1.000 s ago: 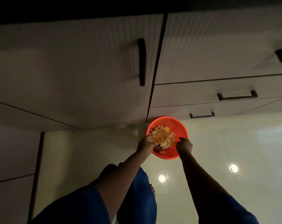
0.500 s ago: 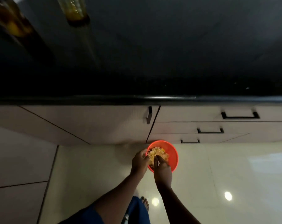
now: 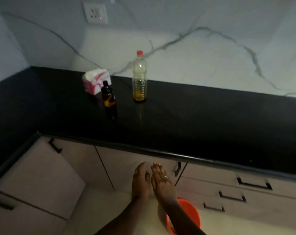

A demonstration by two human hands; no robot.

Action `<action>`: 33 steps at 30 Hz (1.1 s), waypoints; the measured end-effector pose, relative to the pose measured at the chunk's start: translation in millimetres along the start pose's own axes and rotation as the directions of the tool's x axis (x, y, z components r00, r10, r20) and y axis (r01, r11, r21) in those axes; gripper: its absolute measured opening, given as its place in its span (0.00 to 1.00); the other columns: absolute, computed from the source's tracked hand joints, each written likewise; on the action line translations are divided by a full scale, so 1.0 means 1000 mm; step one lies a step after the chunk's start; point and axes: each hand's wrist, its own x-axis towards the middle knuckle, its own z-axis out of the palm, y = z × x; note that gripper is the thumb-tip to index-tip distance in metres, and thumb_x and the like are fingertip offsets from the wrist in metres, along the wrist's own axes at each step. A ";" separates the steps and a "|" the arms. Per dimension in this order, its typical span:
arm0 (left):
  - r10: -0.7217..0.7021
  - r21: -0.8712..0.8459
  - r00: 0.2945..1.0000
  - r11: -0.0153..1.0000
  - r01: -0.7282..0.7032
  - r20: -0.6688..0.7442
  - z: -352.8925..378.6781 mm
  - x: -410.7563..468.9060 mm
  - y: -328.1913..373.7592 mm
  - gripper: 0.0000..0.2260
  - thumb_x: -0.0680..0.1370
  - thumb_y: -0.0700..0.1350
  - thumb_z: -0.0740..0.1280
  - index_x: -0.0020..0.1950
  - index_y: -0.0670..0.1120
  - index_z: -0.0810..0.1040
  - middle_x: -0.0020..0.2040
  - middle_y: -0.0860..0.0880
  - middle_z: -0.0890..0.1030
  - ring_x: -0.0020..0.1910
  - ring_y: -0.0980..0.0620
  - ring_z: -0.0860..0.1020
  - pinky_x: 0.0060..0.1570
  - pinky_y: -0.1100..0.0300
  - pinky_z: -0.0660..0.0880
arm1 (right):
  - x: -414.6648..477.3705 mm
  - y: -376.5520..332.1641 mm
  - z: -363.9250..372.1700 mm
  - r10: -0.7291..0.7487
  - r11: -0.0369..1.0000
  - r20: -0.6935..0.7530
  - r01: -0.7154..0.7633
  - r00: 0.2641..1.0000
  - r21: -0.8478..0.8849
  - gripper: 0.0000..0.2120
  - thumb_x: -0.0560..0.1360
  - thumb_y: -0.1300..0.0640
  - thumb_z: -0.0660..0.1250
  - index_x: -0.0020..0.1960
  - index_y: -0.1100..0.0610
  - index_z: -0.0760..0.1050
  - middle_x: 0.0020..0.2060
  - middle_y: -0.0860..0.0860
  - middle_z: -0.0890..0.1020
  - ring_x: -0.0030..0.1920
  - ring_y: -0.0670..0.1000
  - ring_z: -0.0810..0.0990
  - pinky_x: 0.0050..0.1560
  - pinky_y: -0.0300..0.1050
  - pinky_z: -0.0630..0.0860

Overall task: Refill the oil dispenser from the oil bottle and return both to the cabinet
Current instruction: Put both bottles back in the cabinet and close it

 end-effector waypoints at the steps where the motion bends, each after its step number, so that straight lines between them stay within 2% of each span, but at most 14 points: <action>1: 0.026 -0.010 0.999 1.000 -0.026 -0.039 -0.011 0.007 0.006 0.21 0.78 0.39 0.62 0.71 0.48 0.65 0.70 0.48 0.69 0.69 0.52 0.68 0.63 0.64 0.67 | 0.008 -0.007 -0.009 -0.034 0.999 0.002 0.034 0.999 0.005 0.22 0.78 0.49 0.49 0.63 0.56 0.75 0.62 0.52 0.77 0.62 0.49 0.75 0.59 0.42 0.71; 5: 0.064 -0.051 0.969 0.996 -0.079 -0.240 -0.067 0.048 0.031 0.20 0.78 0.38 0.61 0.70 0.47 0.66 0.69 0.46 0.70 0.67 0.50 0.70 0.58 0.65 0.66 | 0.055 -0.034 -0.041 -0.106 0.994 -0.074 0.104 0.992 -0.027 0.21 0.74 0.51 0.54 0.61 0.56 0.76 0.60 0.51 0.79 0.60 0.49 0.77 0.60 0.40 0.66; 8: 0.083 -0.089 0.932 0.989 -0.121 -0.354 -0.104 0.091 0.045 0.19 0.78 0.38 0.62 0.69 0.45 0.68 0.67 0.45 0.71 0.66 0.48 0.71 0.57 0.63 0.67 | 0.105 -0.049 -0.047 -0.133 0.991 -0.173 0.134 0.976 -0.004 0.22 0.77 0.51 0.51 0.66 0.58 0.72 0.65 0.52 0.73 0.67 0.50 0.70 0.65 0.47 0.62; 10: 0.104 -0.085 0.912 0.985 -0.149 -0.396 -0.125 0.124 0.052 0.20 0.76 0.38 0.64 0.68 0.44 0.69 0.66 0.44 0.72 0.65 0.47 0.71 0.58 0.61 0.68 | 0.139 -0.062 -0.050 -0.139 0.990 -0.245 0.143 0.959 -0.003 0.21 0.79 0.52 0.53 0.69 0.58 0.67 0.68 0.52 0.70 0.70 0.47 0.61 0.68 0.44 0.59; 12: 0.112 -0.079 0.905 0.984 -0.157 -0.410 -0.146 0.158 0.055 0.22 0.75 0.38 0.67 0.68 0.43 0.69 0.66 0.43 0.72 0.65 0.46 0.71 0.60 0.58 0.70 | 0.174 -0.075 -0.053 -0.132 0.988 -0.245 0.147 0.961 0.046 0.21 0.81 0.53 0.54 0.73 0.57 0.60 0.73 0.51 0.63 0.72 0.44 0.51 0.71 0.40 0.52; 15: 0.076 -0.109 0.920 0.986 -0.127 -0.384 -0.173 0.208 0.057 0.28 0.72 0.40 0.71 0.70 0.44 0.66 0.68 0.44 0.69 0.67 0.46 0.69 0.63 0.54 0.70 | 0.224 -0.089 -0.052 -0.067 0.991 -0.242 0.093 0.968 0.096 0.24 0.81 0.51 0.54 0.75 0.55 0.55 0.75 0.50 0.58 0.75 0.46 0.49 0.73 0.41 0.50; 19: -0.028 -0.185 0.964 0.982 -0.022 -0.266 -0.192 0.262 0.054 0.37 0.69 0.42 0.75 0.74 0.46 0.60 0.72 0.44 0.65 0.70 0.45 0.65 0.66 0.51 0.67 | 0.277 -0.101 -0.049 0.111 0.978 -0.220 -0.067 0.969 0.198 0.30 0.79 0.46 0.57 0.76 0.53 0.50 0.76 0.50 0.53 0.76 0.50 0.47 0.74 0.47 0.54; 25: -0.079 -0.200 0.993 0.978 0.059 -0.091 -0.191 0.328 0.060 0.50 0.61 0.43 0.80 0.76 0.46 0.53 0.74 0.45 0.60 0.74 0.45 0.59 0.70 0.49 0.60 | 0.348 -0.097 -0.053 0.312 0.913 -0.198 -0.235 0.929 0.333 0.48 0.72 0.42 0.67 0.76 0.58 0.38 0.76 0.55 0.40 0.75 0.55 0.39 0.74 0.52 0.47; 29: -0.063 -0.240 0.998 0.969 0.058 -0.012 -0.181 0.353 0.059 0.51 0.60 0.43 0.80 0.76 0.48 0.52 0.73 0.47 0.62 0.72 0.45 0.62 0.70 0.47 0.62 | 0.391 -0.086 -0.060 0.455 0.824 -0.185 -0.333 0.871 0.459 0.58 0.66 0.41 0.73 0.75 0.59 0.34 0.74 0.57 0.35 0.74 0.60 0.35 0.72 0.57 0.44; 33: -0.065 -0.233 0.998 0.971 0.060 -0.015 -0.175 0.362 0.055 0.45 0.63 0.41 0.78 0.74 0.47 0.57 0.70 0.47 0.67 0.70 0.46 0.66 0.69 0.50 0.64 | 0.422 -0.080 -0.065 0.502 0.777 -0.177 -0.353 0.846 0.521 0.61 0.63 0.41 0.75 0.75 0.59 0.33 0.74 0.58 0.35 0.74 0.60 0.36 0.73 0.57 0.43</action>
